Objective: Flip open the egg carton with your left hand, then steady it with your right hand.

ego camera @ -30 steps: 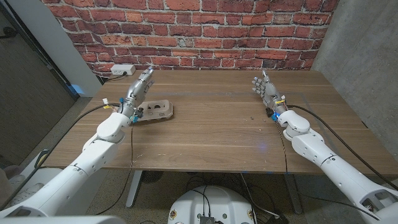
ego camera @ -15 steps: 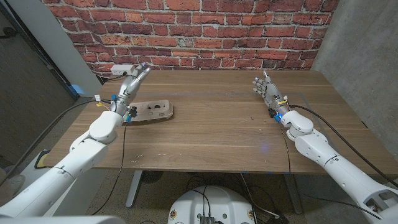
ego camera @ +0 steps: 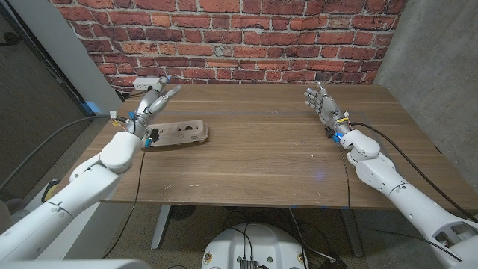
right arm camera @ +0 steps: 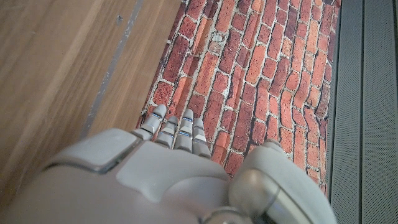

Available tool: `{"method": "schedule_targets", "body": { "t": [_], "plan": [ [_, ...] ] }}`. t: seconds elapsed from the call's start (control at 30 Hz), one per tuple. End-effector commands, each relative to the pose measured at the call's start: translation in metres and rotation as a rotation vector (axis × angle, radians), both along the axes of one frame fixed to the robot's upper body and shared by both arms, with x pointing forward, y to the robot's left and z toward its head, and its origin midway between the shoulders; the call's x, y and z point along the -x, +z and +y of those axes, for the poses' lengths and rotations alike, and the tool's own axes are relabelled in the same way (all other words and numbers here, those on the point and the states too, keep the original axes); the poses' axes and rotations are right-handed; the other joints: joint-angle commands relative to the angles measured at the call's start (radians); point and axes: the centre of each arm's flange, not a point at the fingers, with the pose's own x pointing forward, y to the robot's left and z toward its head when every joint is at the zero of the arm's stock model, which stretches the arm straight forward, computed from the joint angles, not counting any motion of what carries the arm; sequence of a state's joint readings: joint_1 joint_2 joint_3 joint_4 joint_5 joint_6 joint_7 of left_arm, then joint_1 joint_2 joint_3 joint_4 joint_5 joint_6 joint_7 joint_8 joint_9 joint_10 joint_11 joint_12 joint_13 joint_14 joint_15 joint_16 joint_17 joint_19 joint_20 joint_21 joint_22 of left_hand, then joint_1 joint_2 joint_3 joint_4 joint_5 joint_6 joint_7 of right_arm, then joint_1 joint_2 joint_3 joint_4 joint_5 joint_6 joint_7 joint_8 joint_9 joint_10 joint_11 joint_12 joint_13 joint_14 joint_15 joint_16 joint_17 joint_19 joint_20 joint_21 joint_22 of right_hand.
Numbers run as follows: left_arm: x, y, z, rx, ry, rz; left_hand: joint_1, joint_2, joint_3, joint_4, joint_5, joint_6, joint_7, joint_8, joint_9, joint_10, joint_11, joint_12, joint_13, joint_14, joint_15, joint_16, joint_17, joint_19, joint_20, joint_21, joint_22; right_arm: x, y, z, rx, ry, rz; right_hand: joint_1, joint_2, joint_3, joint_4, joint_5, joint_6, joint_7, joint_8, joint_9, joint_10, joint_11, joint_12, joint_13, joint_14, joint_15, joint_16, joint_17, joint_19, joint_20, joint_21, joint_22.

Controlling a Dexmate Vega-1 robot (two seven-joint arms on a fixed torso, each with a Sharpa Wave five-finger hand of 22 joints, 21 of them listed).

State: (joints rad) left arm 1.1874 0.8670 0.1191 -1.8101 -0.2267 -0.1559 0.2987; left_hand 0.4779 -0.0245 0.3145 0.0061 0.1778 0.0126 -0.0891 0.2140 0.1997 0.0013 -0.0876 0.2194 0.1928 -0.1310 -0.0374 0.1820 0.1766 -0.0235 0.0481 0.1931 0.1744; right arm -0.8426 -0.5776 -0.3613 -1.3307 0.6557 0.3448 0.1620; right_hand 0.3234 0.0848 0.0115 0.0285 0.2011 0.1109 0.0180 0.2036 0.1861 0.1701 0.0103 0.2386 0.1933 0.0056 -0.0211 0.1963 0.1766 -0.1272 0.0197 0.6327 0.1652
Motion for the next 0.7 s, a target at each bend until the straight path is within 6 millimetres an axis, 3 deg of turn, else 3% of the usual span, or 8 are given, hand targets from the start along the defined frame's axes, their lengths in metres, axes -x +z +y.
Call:
{"method": "schedule_targets", "body": {
  "t": [0.03, 0.13, 0.2, 0.27, 0.37, 0.47, 0.7],
  "plan": [
    [0.013, 0.009, -0.001, -0.165, 0.13, -0.01, 0.013, -0.002, 0.003, -0.01, 0.008, 0.007, -0.025, 0.003, 0.002, 0.007, -0.007, 0.008, 0.005, 0.006, -0.047, 0.006, 0.003, 0.002, -0.006, 0.005, 0.004, 0.004, 0.006, -0.001, 0.027, -0.009, -0.036, 0.018, -0.001, 0.003, -0.002, 0.005, 0.012, 0.001, 0.006, 0.003, 0.01, -0.001, 0.005, 0.002, 0.01, -0.003, 0.003, 0.003, 0.006, 0.003, -0.002, 0.004],
    [0.015, 0.011, 0.001, -0.21, 0.151, 0.007, 0.014, -0.005, 0.001, -0.013, 0.009, 0.001, -0.045, -0.001, 0.002, -0.004, -0.011, 0.003, 0.005, 0.005, -0.045, 0.005, 0.003, 0.001, -0.005, 0.005, 0.003, 0.005, 0.006, 0.0, 0.049, -0.018, -0.035, 0.021, -0.001, 0.004, -0.005, 0.004, 0.012, 0.003, 0.006, 0.003, 0.01, 0.002, 0.005, 0.002, 0.009, -0.003, 0.002, 0.003, 0.007, 0.003, -0.005, 0.004],
    [0.017, 0.014, 0.002, -0.237, 0.18, 0.008, 0.013, -0.009, -0.002, -0.014, 0.01, 0.0, -0.05, -0.002, 0.002, -0.015, -0.016, -0.002, 0.005, -0.005, -0.025, 0.001, 0.004, -0.005, 0.014, 0.002, 0.004, 0.006, 0.006, 0.0, 0.05, -0.023, -0.035, 0.022, -0.001, 0.004, -0.006, 0.004, 0.012, 0.003, 0.005, 0.003, 0.01, 0.002, 0.005, 0.002, 0.009, -0.003, 0.001, 0.003, 0.007, 0.003, -0.006, 0.004],
    [0.02, 0.018, 0.003, -0.262, 0.189, 0.016, 0.008, -0.013, -0.006, -0.014, 0.011, -0.001, -0.052, -0.003, 0.002, -0.027, -0.015, -0.006, 0.006, -0.039, 0.001, -0.007, 0.006, -0.027, 0.052, -0.004, 0.005, 0.007, 0.007, -0.001, 0.061, -0.031, -0.035, 0.024, -0.002, 0.004, -0.008, 0.003, 0.012, 0.004, 0.005, 0.003, 0.009, 0.005, 0.004, 0.002, 0.009, -0.002, 0.001, 0.003, 0.008, 0.003, -0.008, 0.004],
    [0.023, 0.022, 0.005, -0.303, 0.218, 0.019, -0.004, -0.02, -0.016, -0.011, 0.011, -0.012, -0.064, -0.008, 0.003, -0.038, -0.016, -0.009, 0.007, -0.067, 0.023, -0.003, 0.01, -0.039, 0.146, -0.001, 0.008, 0.007, 0.008, -0.001, 0.058, -0.034, -0.03, 0.025, -0.004, 0.004, -0.009, 0.003, 0.012, 0.004, 0.005, 0.003, 0.01, 0.004, 0.004, 0.002, 0.008, -0.001, 0.0, 0.003, 0.008, 0.004, -0.009, 0.004],
    [0.023, 0.023, 0.008, -0.337, 0.239, 0.029, -0.01, -0.026, -0.021, -0.01, 0.012, -0.016, -0.072, -0.01, 0.003, -0.034, -0.021, -0.006, 0.008, -0.05, 0.029, 0.007, 0.012, -0.032, 0.161, 0.003, 0.009, 0.007, 0.009, -0.001, 0.062, -0.039, -0.034, 0.026, -0.006, 0.003, -0.01, 0.002, 0.012, 0.004, 0.004, 0.002, 0.009, 0.003, 0.004, 0.002, 0.008, -0.002, 0.0, 0.003, 0.009, 0.004, -0.011, 0.004],
    [0.023, 0.016, 0.01, -0.398, 0.276, 0.036, -0.013, -0.032, -0.026, -0.011, 0.014, -0.018, -0.071, -0.01, 0.003, -0.022, -0.03, 0.0, 0.01, -0.018, 0.007, 0.018, 0.012, -0.011, 0.159, 0.012, 0.01, 0.009, 0.009, -0.001, 0.07, -0.04, -0.032, 0.027, -0.011, 0.001, -0.013, 0.001, 0.012, 0.004, 0.003, 0.002, 0.009, 0.004, 0.003, 0.002, 0.009, -0.002, -0.001, 0.003, 0.011, 0.004, -0.015, 0.004]
  ]
}}
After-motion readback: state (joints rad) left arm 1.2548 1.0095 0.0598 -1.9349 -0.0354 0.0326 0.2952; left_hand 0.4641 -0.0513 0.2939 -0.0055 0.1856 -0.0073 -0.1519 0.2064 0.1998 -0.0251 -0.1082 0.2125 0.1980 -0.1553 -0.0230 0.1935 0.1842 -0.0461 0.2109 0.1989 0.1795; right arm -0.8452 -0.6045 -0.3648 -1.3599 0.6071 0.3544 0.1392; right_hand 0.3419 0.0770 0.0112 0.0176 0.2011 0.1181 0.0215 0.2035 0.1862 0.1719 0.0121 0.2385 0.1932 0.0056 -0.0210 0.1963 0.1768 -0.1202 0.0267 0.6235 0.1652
